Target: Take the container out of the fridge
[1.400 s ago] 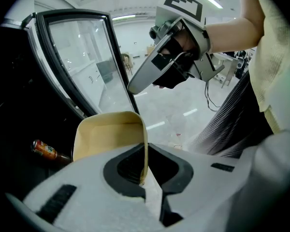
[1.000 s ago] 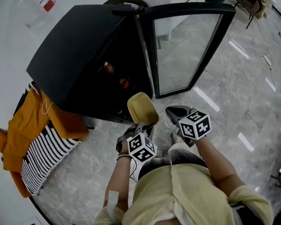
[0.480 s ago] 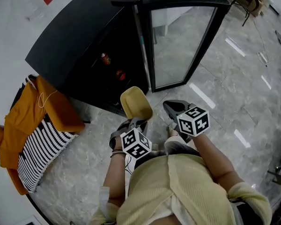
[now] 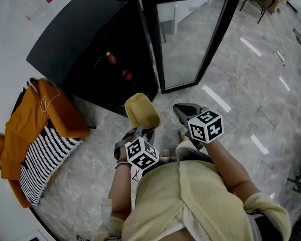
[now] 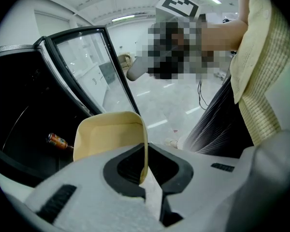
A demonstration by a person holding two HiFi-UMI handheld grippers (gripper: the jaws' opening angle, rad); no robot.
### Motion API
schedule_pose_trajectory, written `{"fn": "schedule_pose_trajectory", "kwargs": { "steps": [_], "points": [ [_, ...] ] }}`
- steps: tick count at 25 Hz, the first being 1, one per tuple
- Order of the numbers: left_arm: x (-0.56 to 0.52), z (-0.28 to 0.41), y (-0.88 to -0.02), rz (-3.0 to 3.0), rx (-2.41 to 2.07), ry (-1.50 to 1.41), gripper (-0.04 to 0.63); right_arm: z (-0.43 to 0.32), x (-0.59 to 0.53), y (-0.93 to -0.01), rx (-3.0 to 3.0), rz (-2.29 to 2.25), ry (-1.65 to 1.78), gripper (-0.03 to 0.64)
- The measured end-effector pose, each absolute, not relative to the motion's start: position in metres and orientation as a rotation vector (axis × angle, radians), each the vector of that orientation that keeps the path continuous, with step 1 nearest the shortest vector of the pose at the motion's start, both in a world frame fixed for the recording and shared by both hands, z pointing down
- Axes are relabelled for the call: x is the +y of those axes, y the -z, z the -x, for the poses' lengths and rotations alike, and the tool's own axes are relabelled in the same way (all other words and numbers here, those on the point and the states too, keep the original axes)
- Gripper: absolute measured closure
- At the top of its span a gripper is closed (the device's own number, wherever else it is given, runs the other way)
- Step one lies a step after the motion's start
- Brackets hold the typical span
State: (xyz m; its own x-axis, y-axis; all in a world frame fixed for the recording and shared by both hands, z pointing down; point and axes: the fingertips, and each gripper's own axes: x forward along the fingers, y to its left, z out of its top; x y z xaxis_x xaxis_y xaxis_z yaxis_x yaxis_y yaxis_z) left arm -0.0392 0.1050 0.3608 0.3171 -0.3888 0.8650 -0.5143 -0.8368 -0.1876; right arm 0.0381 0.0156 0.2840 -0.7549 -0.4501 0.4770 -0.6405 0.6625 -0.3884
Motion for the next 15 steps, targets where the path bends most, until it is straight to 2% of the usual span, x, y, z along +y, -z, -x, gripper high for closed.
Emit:
{"fn": "schedule_pose_trajectory", "kwargs": {
  "steps": [15],
  "points": [
    [0.121,0.027,-0.354,-2.470,-0.814,-1.577,0.563,-0.047,0.029,-0.285,-2.546,-0.876,-0.794,0.589]
  ]
}}
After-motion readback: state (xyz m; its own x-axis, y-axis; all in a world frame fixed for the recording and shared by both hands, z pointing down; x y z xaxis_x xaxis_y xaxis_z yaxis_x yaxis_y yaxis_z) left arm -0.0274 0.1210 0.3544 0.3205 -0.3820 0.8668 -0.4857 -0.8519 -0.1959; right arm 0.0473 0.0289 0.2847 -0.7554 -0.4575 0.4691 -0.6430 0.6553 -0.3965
